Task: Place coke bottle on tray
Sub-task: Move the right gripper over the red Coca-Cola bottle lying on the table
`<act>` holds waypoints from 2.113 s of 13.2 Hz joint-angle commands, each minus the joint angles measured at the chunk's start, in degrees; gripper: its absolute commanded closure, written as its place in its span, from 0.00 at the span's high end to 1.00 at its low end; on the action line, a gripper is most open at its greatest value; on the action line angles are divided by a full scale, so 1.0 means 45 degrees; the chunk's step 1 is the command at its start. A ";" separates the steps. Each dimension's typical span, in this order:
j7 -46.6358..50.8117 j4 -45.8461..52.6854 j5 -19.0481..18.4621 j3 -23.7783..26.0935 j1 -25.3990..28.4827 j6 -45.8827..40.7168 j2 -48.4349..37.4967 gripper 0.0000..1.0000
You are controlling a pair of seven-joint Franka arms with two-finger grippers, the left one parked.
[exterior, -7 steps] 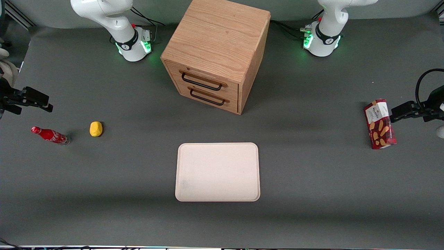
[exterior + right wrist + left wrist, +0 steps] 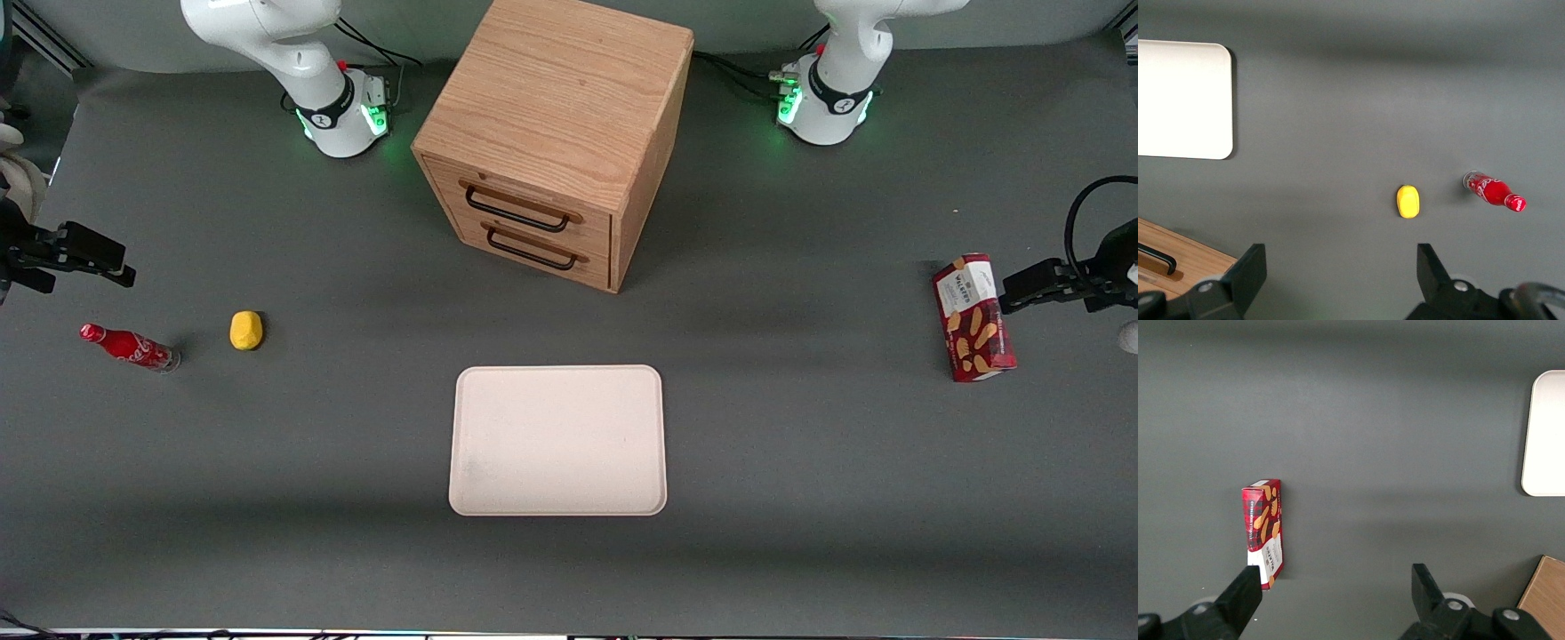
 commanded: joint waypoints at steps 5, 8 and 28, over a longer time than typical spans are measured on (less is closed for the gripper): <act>-0.0601 -0.0238 0.0011 -0.0189 -0.0187 0.0003 -0.0294 1.00; -0.2805 -0.0218 0.0031 -0.0268 -0.1628 -0.0036 -0.0294 1.00; -0.8985 -0.5565 0.0226 -0.1342 -0.4954 0.5719 -0.0763 1.00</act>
